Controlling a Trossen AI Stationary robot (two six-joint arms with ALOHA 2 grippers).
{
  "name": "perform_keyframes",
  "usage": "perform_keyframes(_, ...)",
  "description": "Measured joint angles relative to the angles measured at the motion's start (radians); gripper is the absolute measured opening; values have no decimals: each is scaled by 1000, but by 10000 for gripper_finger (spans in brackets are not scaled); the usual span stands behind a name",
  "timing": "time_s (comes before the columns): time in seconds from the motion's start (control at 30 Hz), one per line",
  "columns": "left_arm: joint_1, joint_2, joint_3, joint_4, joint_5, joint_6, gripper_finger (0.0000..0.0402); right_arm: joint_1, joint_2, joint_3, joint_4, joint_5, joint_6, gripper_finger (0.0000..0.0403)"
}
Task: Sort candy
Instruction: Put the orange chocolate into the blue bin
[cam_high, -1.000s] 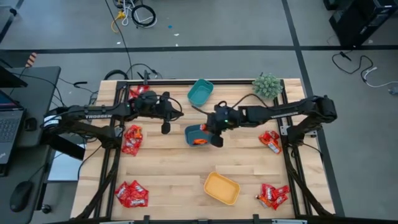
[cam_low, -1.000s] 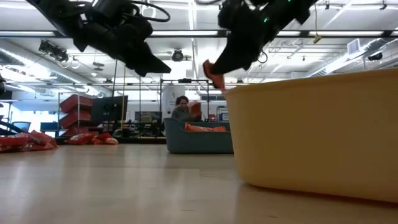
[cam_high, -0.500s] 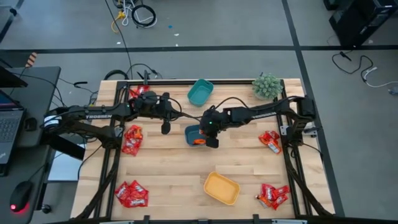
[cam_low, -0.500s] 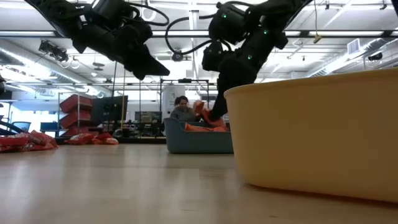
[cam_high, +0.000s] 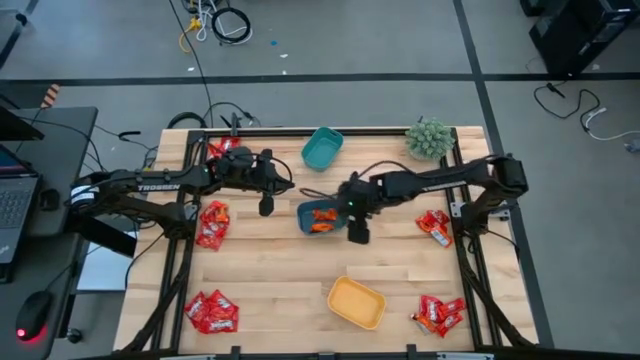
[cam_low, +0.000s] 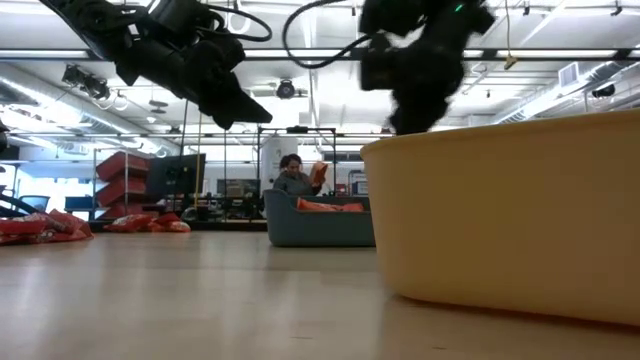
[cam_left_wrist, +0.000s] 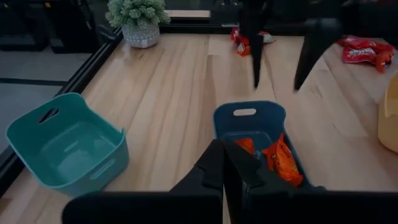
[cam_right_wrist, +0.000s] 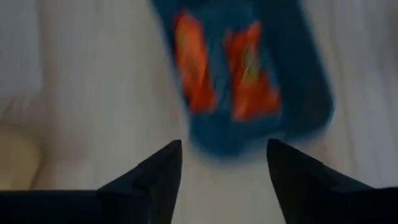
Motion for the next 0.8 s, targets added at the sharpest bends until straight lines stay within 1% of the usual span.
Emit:
perform_keyframes(0.07, 0, 0, 0, -3, 0, 1, 1, 33, -35, 0, -108, 16, 67, 228)
perform_keyframes(0.17, 0, 0, 0, -6, 0, 1, 1, 89, -89, -1, -259, 78, 188, 225)
perform_keyframes(0.27, 0, 0, 0, -11, 0, 1, 1, 141, -137, -27, -371, 121, 332, 221)
perform_keyframes(0.4, 0, 0, 0, -15, 0, 2, 1, 191, -218, -129, -398, 119, 496, 220)
perform_keyframes(0.53, 0, 0, 0, -15, 0, 1, 1, 220, -291, -241, -415, 105, 628, 224)
perform_keyframes(0.7, 0, 0, 0, -14, 0, 1, 1, 221, -353, -339, -511, 104, 730, 233)
perform_keyframes(0.8, 0, 0, 0, -14, 0, 0, 1, 208, -374, -401, -518, 92, 757, 243)
